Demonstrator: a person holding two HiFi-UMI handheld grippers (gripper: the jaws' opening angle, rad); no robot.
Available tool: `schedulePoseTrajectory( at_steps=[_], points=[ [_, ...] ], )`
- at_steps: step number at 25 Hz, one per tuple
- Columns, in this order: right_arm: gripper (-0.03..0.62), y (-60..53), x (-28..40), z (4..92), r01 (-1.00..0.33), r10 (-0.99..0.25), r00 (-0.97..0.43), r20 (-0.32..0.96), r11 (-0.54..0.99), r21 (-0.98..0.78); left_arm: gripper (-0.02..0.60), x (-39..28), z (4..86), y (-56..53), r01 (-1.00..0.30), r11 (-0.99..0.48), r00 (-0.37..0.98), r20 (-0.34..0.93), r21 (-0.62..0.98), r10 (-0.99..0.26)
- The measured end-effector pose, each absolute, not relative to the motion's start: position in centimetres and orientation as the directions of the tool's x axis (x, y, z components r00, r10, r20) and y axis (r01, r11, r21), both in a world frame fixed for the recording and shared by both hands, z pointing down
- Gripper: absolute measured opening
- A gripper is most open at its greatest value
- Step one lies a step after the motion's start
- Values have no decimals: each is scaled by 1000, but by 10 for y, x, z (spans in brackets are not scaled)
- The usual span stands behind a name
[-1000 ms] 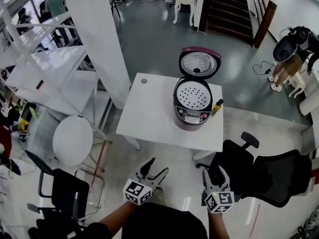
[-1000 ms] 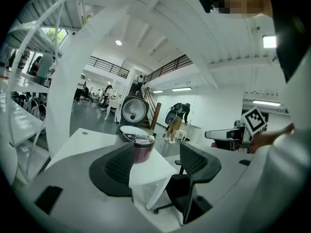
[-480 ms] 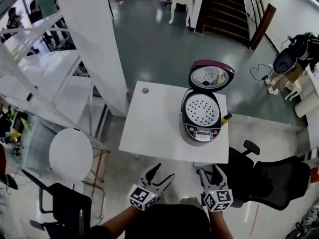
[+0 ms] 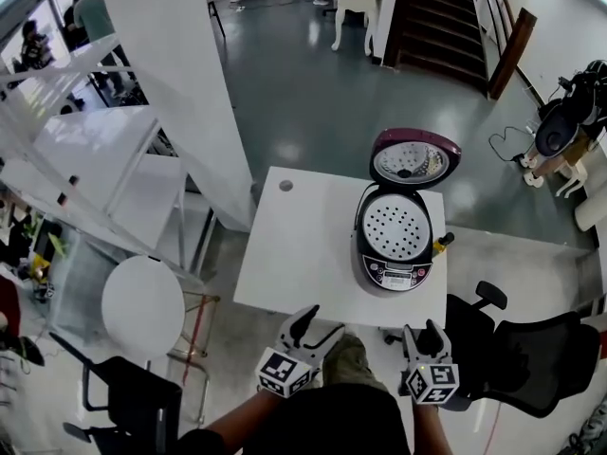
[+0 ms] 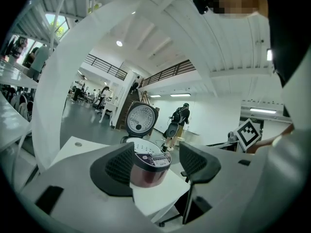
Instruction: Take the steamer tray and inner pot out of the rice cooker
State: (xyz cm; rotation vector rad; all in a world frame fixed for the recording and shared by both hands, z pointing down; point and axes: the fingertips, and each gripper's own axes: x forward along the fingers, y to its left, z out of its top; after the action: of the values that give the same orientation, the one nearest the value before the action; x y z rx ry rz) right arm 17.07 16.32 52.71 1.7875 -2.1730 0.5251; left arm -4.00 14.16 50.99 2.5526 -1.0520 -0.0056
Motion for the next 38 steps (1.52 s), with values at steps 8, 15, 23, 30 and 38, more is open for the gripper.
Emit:
schedulePoseTrajectory(
  at_steps=[8,15,23,30,38],
  points=[
    [218,70,202,541,-969,-866,-247,436,216,-119,264,-6,510,57,-719,-602,678,162,348,-717],
    [218,6,244,553,-960,-860,-277,428,233,-153,264,44,506,-12,-730,-586,664,159,352,-731],
    [218,-52,259,576,-937,-806,-347,480,316,-148,264,54,523,-49,-777,-525,609,203,349,-767],
    [218,-95,256,588,-942,-805,-317,501,328,-69,264,53,532,-70,-777,-514,606,210,363,-767],
    [219,-120,270,623,-964,-768,-219,602,264,-13,264,60,535,-92,-730,-568,668,220,380,-711]
  ],
)
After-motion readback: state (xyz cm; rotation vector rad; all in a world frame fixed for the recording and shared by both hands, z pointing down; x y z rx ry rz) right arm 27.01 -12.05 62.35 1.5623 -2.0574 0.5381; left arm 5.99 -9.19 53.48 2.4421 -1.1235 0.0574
